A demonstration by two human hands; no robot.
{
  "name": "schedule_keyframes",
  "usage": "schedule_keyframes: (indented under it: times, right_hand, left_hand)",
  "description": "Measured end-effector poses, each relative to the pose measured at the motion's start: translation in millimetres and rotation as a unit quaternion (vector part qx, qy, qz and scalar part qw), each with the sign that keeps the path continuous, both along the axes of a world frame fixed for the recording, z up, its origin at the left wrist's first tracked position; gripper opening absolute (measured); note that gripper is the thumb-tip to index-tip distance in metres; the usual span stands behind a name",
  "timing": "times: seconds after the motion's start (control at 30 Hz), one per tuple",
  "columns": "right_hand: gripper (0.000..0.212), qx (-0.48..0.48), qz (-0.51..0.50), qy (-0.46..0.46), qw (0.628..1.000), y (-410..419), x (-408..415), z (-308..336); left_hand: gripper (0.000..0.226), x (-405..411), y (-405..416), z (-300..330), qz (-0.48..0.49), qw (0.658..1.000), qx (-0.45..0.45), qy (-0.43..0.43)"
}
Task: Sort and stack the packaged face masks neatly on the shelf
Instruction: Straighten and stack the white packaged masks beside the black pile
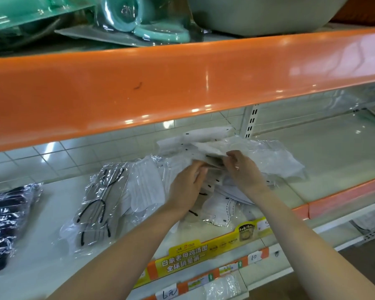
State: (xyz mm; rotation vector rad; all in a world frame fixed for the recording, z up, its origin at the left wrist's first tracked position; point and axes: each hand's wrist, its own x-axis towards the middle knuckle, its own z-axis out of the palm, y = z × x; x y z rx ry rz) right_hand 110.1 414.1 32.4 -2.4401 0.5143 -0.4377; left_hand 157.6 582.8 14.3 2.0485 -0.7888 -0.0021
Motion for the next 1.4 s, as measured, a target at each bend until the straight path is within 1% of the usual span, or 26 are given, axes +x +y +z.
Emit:
schedule_keyframes:
  times: [0.1,0.17,0.2,0.27,0.33,0.37,0.43,0.5,0.53,0.67,0.73,0.83,0.9,0.93,0.97,1.03,1.07,1.13,1.17,1.2,1.27,1.33,1.4]
  right_hand:
    - [0.055,-0.067,0.08,0.047,0.993,9,-7,-2]
    - [0.068,-0.099,0.102,0.046,0.989,16,-14,-5]
    - [0.07,-0.114,0.101,0.046,0.987,18,-15,-7]
    - [0.068,-0.14,0.093,0.064,0.984,17,-15,-13]
    - [0.069,-0.166,0.104,0.102,0.975,16,-15,-18]
    - [0.074,-0.175,0.117,0.124,0.97,16,-15,-21]
    - [0.091,-0.185,0.143,0.165,0.958,15,-16,-26]
    - [0.099,-0.2,0.148,0.18,0.952,15,-16,-27]
    - [0.097,-0.206,0.145,0.177,0.951,15,-15,-28]
    - [0.066,-0.228,0.127,0.142,0.955,14,-14,-27]
    - [0.055,-0.223,0.121,0.133,0.958,10,-14,-24]
    - [0.044,-0.213,0.103,0.138,0.962,2,-10,-16]
    - [0.04,-0.215,0.09,0.149,0.961,-2,-8,-11]
    - [0.04,-0.211,0.082,0.153,0.962,-3,-8,-9]
    - [0.04,-0.202,0.073,0.156,0.964,-3,-7,-8]
    - [0.04,-0.182,0.048,0.151,0.97,-3,-5,-6]
    - [0.04,-0.174,0.036,0.145,0.973,-2,-4,-6]
    - [0.038,-0.169,0.021,0.141,0.975,-1,-1,-6]
    - [0.038,-0.166,0.018,0.147,0.975,1,0,-6]
    - [0.037,-0.161,0.021,0.152,0.975,2,1,-6]
    - [0.037,-0.145,0.049,0.154,0.976,5,2,-6]
    - [0.04,-0.12,0.093,0.161,0.975,11,-1,-5]
    - [0.049,-0.106,0.142,0.174,0.969,18,-9,-2]
  left_hand:
    - [0.041,1,-11,21,0.01,0.995,-0.066,0.078]
    - [0.054,7,-13,25,0.008,0.993,-0.087,0.079]
    - [0.062,9,-13,23,0.002,0.994,-0.081,0.076]
    - [0.086,8,-12,15,-0.016,0.995,-0.019,0.095]
    - [0.111,4,-8,0,-0.04,0.991,0.091,0.094]
    - [0.119,2,-5,-8,-0.047,0.984,0.158,0.074]
    - [0.125,0,3,-20,-0.05,0.963,0.263,0.021]
    - [0.124,-2,10,-25,-0.05,0.953,0.299,-0.005]
    - [0.121,-1,13,-26,-0.045,0.953,0.301,-0.005]
    - [0.106,-1,22,-24,-0.024,0.96,0.28,0.012]
    - [0.088,3,30,-25,0.012,0.971,0.24,0.001]
    - [0.05,14,48,-27,0.075,0.984,0.159,-0.019]
    - [0.028,21,59,-28,0.101,0.988,0.115,0.007]
    - [0.024,24,63,-29,0.114,0.988,0.1,0.029]
    - [0.025,27,66,-28,0.128,0.987,0.089,0.049]
    - [0.034,27,73,-24,0.135,0.985,0.076,0.077]
    - [0.041,27,76,-24,0.128,0.986,0.086,0.064]
    - [0.053,25,79,-24,0.114,0.979,0.167,-0.024]
    - [0.054,22,78,-24,0.106,0.973,0.193,-0.071]
    - [0.052,18,76,-22,0.083,0.969,0.208,-0.101]
    - [0.054,8,65,-18,0.0,0.959,0.256,-0.119]
    - [0.072,-4,53,-18,-0.079,0.936,0.324,-0.111]
    - [0.088,-13,43,-19,-0.109,0.917,0.37,-0.103]
